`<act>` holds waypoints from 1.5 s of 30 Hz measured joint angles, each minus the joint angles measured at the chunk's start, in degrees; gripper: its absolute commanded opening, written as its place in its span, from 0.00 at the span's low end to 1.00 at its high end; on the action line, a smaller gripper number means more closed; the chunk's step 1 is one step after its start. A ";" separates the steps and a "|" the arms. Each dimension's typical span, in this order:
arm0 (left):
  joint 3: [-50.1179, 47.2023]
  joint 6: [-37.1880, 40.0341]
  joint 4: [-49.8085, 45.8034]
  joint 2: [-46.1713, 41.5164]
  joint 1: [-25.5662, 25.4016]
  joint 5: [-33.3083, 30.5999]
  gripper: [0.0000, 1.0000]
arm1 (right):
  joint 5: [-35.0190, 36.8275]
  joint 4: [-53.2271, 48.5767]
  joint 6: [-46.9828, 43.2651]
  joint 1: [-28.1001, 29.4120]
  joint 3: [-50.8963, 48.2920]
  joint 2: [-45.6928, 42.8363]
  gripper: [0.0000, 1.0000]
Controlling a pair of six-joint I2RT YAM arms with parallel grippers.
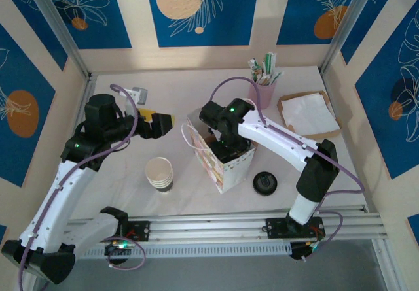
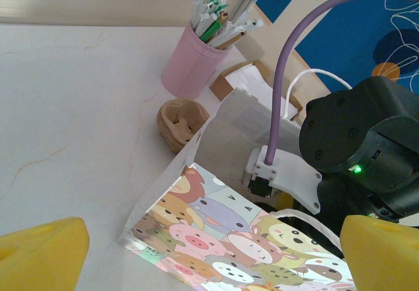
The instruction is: Pack the takeout coffee
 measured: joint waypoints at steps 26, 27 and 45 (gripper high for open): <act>0.00 0.00 0.02 0.00 -0.02 0.00 0.99 | -0.24 -1.29 0.66 -0.63 0.33 0.35 0.62; 0.00 0.00 0.02 0.00 -0.02 0.00 0.99 | -0.24 -1.29 0.66 -0.63 0.33 0.35 0.62; 0.00 0.00 0.02 0.00 -0.02 0.00 0.99 | -0.44 -1.62 0.66 -0.85 0.81 0.76 0.62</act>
